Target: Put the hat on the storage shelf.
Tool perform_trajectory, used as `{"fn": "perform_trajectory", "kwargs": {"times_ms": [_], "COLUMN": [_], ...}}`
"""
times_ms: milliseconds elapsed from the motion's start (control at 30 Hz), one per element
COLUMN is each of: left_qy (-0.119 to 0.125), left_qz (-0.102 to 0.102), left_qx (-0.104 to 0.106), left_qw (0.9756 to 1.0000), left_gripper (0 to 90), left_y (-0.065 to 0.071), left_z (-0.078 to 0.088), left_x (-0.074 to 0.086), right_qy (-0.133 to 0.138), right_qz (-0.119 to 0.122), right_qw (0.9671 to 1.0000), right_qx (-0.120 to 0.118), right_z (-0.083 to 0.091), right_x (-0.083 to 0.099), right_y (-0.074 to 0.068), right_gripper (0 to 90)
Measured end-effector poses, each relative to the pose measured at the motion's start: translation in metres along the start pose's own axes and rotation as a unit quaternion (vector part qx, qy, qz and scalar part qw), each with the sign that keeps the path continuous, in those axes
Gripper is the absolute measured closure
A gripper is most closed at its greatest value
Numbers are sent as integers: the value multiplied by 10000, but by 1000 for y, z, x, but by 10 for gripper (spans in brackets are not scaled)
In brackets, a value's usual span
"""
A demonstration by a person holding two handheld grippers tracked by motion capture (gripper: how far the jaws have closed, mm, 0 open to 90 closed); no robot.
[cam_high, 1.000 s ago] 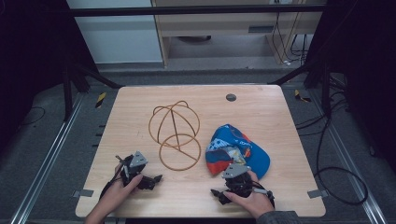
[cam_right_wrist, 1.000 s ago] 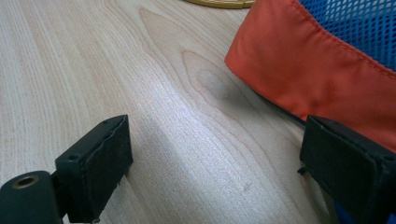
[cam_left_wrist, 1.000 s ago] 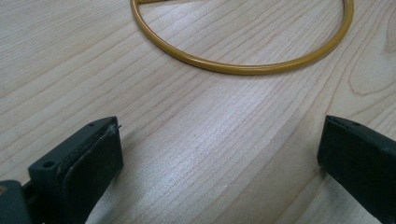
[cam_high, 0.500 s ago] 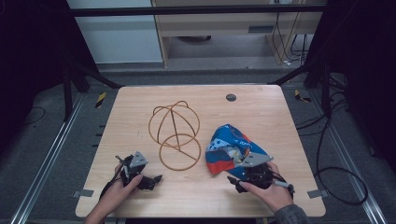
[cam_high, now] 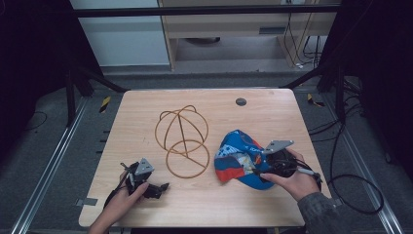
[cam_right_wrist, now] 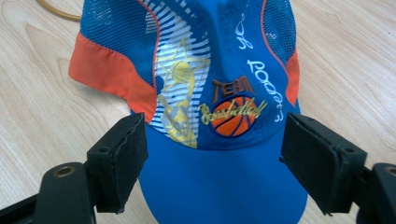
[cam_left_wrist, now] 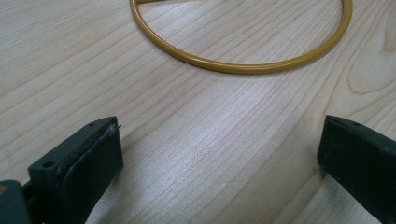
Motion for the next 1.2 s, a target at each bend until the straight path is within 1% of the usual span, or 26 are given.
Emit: {"fn": "perform_trajectory", "kwargs": {"times_ms": [33,200,300,433,500,533,600,667,700,800,867,900,933,967,1000,1067,1100,1133,1200], "left_qy": [-1,-1,-1,1,8,7,7,7,8,10,11,11,11,10,10,11,11,11,12], "left_qz": [-2,-7,-4,-5,-4,-4,-6,-3,-10,-4,-3,-5,-5,-17,-17,-10,-9,-9,-6], "left_qx": [3,6,7,6,5,6,9,12,13,11,9,11,11,19,19,17,14,14,10], "left_qw": [10000,10000,10000,10000,10000,10000,10000,10000,10000,10000,10000,10000,10000,10000,10000,10000,10000,10000,10000], "left_gripper": [0,0,0,0,0,0,0,0,0,0,0,0,0,0,0,0,0,0,0], "left_y": [0,0,0,0,0,0,0,0,0,0,0,0,0,0,0,0,0,0,0], "left_z": [0,0,0,0,0,0,0,0,0,0,0,0,0,0,0,0,0,0,0], "left_x": [0,0,0,0,0,0,0,0,0,0,0,0,0,0,0,0,0,0,0], "right_qy": [-46,-168,-266,-324,-357,-356,-364,-302,-298,-324,-299,-406,-406,-539,-583,-585,-631,-631,-763], "right_qz": [-1,42,88,31,48,27,6,-14,-32,-5,-58,-25,-25,-5,6,-8,-73,-73,-76], "right_qw": [10000,9998,9995,9993,9991,9990,9989,9990,9988,9985,9977,9969,9969,9958,9954,9951,9941,9941,9933], "right_qx": [-61,-92,-131,-196,-218,-265,-287,-337,-393,-438,-608,-677,-677,-737,-762,-802,-880,-880,-865], "right_z": [0,0,2,3,3,4,5,6,4,0,-4,-11,-11,-17,-21,-24,-30,-30,-36], "right_x": [-3,-9,-15,-18,-21,-26,-29,-35,-41,-46,-51,-53,-53,-53,-54,-55,-56,-56,-55], "right_y": [1,4,7,10,13,17,18,21,23,24,22,19,19,16,15,14,13,13,13], "right_gripper": [231,252,285,304,320,328,332,337,337,360,375,396,396,410,415,422,433,433,446]}}
Point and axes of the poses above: each handheld gripper's, and its own axes: z roughly backward along the jaws, x roughly out of its underside, y roughly to its right, the point moved 4 cm from there along -z, roughly forward along the jaws, and after that the axes turned 2 degrees about -x, right-handed, at the moved point
